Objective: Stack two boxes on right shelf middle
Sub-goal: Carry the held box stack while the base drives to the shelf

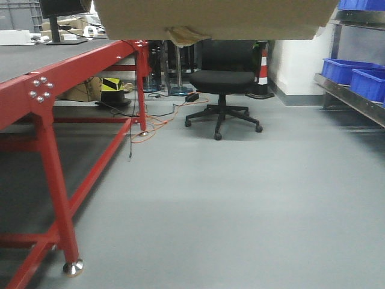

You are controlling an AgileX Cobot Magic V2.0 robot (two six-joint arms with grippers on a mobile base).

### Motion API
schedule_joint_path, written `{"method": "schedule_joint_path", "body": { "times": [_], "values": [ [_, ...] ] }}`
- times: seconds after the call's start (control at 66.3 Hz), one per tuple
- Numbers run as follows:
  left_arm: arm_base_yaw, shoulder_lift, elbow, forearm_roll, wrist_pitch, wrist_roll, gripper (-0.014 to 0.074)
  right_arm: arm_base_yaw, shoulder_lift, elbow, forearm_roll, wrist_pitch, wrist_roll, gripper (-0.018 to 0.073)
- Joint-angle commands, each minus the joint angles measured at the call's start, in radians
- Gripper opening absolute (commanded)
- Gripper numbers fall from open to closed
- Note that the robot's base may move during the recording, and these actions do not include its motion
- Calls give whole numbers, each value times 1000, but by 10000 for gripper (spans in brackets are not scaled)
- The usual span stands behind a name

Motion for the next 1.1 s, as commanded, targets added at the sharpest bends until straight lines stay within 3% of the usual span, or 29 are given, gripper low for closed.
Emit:
{"method": "schedule_joint_path", "body": {
  "times": [0.0,1.086],
  "values": [
    [-5,-16,-17,-12,-63,-6,-111,-5,-10,-12,-13,-68,-2,-163],
    [-5,-16,-17,-12,-63,-6,-111,-5,-10,-12,-13,-68,-2,-163]
  ]
}}
